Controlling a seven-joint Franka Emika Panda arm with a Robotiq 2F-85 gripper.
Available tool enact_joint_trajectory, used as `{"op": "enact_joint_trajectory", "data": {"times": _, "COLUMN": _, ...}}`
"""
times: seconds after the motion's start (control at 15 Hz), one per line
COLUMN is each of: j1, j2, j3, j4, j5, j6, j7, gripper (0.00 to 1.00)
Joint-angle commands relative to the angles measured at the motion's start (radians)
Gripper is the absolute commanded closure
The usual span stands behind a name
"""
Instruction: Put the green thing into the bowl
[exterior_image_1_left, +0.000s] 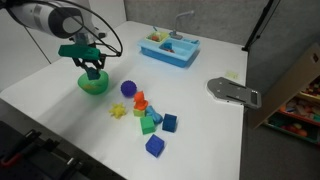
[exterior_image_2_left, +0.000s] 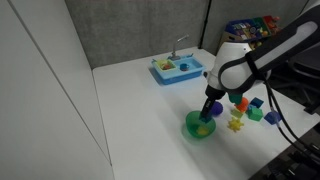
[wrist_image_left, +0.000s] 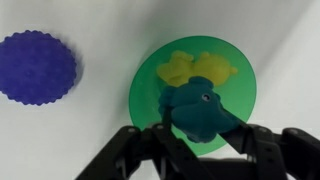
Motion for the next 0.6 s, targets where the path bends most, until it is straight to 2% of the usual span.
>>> {"op": "enact_joint_trajectory", "data": {"times": 0.0, "j1": 0.021, "j2": 0.072, "j3": -0.011, "j4": 0.069, "j5": -0.054, "j6": -0.013, "j7": 0.059, "gripper": 0.77}}
{"op": "enact_joint_trajectory", "data": {"times": 0.07, "j1": 0.025, "j2": 0.086, "j3": -0.012, "j4": 0.077, "j5": -0.066, "j6": -0.012, "j7": 0.066, "gripper": 0.77}}
{"op": "enact_joint_trajectory", "data": {"times": 0.13, "j1": 0.03, "j2": 0.098, "j3": -0.015, "j4": 0.084, "j5": -0.077, "j6": -0.01, "j7": 0.075, "gripper": 0.47}}
{"op": "enact_joint_trajectory", "data": {"times": 0.2, "j1": 0.031, "j2": 0.109, "j3": -0.013, "j4": 0.091, "j5": -0.086, "j6": -0.009, "j7": 0.079, "gripper": 0.27}}
{"op": "enact_joint_trajectory", "data": {"times": 0.4, "j1": 0.033, "j2": 0.117, "j3": -0.005, "j4": 0.094, "j5": -0.106, "j6": -0.007, "j7": 0.083, "gripper": 0.05}}
{"op": "enact_joint_trajectory", "data": {"times": 0.47, "j1": 0.032, "j2": 0.106, "j3": -0.001, "j4": 0.085, "j5": -0.109, "j6": -0.009, "j7": 0.083, "gripper": 0.0}}
{"op": "enact_joint_trajectory", "data": {"times": 0.53, "j1": 0.033, "j2": 0.089, "j3": -0.001, "j4": 0.073, "j5": -0.109, "j6": -0.01, "j7": 0.085, "gripper": 0.0}}
